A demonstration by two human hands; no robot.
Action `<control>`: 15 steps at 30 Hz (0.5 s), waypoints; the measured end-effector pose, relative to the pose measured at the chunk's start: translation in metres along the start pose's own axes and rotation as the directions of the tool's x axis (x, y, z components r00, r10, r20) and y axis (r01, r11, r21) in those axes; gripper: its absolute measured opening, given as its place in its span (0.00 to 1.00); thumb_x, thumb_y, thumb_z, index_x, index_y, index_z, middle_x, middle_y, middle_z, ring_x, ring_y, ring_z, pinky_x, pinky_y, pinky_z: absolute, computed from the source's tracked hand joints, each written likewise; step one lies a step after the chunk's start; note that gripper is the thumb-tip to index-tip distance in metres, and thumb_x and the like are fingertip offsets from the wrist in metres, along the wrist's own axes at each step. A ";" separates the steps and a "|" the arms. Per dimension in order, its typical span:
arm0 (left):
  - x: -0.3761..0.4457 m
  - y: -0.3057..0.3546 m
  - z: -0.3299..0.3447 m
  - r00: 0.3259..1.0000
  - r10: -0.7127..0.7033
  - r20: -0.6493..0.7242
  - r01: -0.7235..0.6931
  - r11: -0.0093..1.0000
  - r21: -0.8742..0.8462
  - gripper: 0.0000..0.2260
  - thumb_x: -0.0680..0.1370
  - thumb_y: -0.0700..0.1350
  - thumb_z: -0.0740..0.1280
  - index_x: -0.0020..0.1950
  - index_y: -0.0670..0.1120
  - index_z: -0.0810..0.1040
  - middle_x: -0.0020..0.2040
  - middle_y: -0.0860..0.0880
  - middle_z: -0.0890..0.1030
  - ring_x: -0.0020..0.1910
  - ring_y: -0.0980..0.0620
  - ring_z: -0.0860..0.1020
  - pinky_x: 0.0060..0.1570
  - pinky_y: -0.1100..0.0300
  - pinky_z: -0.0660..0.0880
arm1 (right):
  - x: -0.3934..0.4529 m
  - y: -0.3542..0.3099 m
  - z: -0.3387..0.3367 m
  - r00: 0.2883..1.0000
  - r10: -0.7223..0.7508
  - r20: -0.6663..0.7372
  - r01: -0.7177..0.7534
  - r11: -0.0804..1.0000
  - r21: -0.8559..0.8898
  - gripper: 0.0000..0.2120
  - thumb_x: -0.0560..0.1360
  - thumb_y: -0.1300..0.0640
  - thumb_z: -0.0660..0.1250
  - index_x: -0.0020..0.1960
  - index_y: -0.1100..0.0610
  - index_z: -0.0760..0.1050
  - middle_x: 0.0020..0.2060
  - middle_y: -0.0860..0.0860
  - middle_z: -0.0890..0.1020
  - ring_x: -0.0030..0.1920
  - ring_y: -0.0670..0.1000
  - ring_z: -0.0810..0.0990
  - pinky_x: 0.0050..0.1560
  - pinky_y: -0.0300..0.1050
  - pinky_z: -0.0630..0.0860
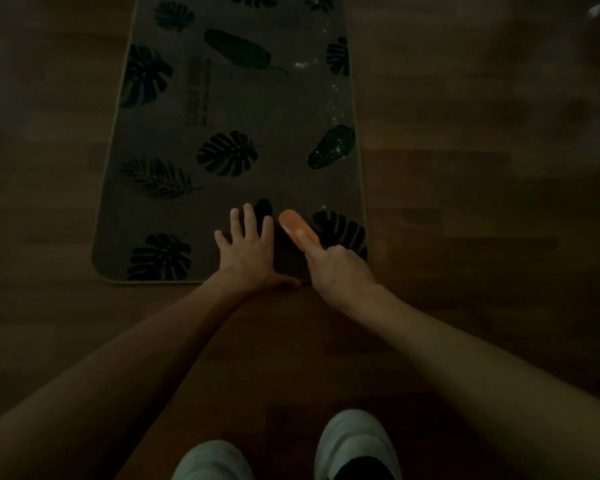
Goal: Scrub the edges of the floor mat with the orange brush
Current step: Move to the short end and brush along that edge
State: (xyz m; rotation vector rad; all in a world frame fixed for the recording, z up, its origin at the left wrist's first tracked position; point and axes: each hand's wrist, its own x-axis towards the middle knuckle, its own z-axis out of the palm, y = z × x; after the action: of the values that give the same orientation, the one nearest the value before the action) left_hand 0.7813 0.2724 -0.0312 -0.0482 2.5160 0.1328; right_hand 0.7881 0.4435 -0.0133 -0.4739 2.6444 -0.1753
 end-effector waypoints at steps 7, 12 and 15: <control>0.000 0.001 -0.003 1.000 -0.018 0.010 0.018 0.999 -0.028 0.63 0.61 0.74 0.72 0.81 0.49 0.40 0.79 0.40 0.35 0.78 0.36 0.35 0.73 0.31 0.48 | -0.021 0.018 -0.003 1.000 -0.004 0.004 0.003 0.997 0.081 0.25 0.86 0.50 0.51 0.81 0.44 0.48 0.43 0.56 0.78 0.37 0.53 0.76 0.39 0.51 0.78; -0.002 -0.002 -0.003 1.000 -0.003 0.017 0.003 1.000 -0.004 0.63 0.60 0.77 0.70 0.81 0.50 0.40 0.79 0.40 0.34 0.78 0.35 0.36 0.73 0.31 0.48 | -0.069 0.062 0.015 1.000 -0.014 -0.014 0.015 0.996 0.092 0.26 0.85 0.47 0.51 0.80 0.41 0.49 0.42 0.55 0.78 0.38 0.54 0.77 0.40 0.52 0.78; -0.004 -0.003 -0.004 1.000 -0.005 0.025 0.005 1.000 0.007 0.61 0.61 0.77 0.69 0.81 0.52 0.41 0.80 0.41 0.35 0.78 0.36 0.37 0.72 0.30 0.51 | -0.069 0.074 0.019 0.992 0.109 -0.055 -0.102 0.988 0.118 0.27 0.84 0.46 0.52 0.81 0.41 0.49 0.40 0.55 0.80 0.38 0.57 0.80 0.41 0.53 0.79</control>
State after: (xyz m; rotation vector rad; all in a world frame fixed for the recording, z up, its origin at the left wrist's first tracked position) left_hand 0.7821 0.2687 -0.0260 -0.0495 2.4909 0.1224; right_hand 0.8323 0.5364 -0.0168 -0.2934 2.6931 -0.3117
